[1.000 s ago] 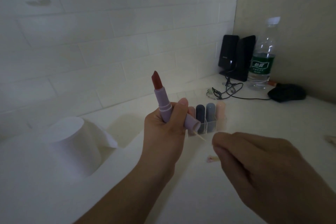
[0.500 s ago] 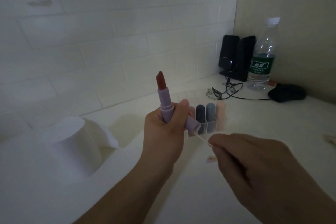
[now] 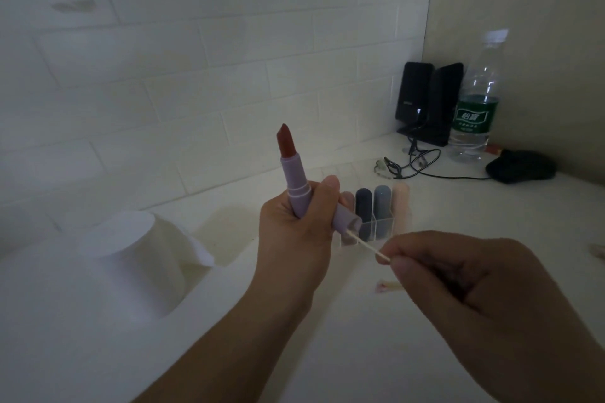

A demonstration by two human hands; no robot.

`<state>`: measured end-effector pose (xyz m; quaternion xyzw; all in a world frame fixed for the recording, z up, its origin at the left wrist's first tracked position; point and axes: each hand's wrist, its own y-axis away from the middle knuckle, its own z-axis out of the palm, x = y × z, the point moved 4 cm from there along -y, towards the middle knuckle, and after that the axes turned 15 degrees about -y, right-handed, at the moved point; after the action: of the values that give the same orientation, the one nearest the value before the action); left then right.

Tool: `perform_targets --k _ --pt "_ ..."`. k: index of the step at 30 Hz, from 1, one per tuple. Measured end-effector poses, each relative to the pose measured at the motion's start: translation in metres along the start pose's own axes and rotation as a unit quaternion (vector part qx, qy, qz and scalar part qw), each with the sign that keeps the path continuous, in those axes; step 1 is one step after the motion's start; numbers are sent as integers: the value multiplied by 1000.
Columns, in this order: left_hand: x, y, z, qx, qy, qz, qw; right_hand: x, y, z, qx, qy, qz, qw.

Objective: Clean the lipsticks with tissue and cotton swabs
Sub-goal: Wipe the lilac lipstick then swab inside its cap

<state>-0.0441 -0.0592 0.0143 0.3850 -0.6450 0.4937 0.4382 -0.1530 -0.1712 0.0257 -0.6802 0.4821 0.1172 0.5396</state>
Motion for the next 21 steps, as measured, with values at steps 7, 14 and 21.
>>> perform_targets --k 7,14,21 --pt "-2 1 1 -8 -16 -9 1000 9 -4 -8 -20 80 12 997" --pt "-4 0 2 -15 -31 -12 999 0 -5 -14 14 149 -2 989" --pt "-6 -1 1 -14 -11 -29 999 -5 -3 -10 -11 116 -38 992"
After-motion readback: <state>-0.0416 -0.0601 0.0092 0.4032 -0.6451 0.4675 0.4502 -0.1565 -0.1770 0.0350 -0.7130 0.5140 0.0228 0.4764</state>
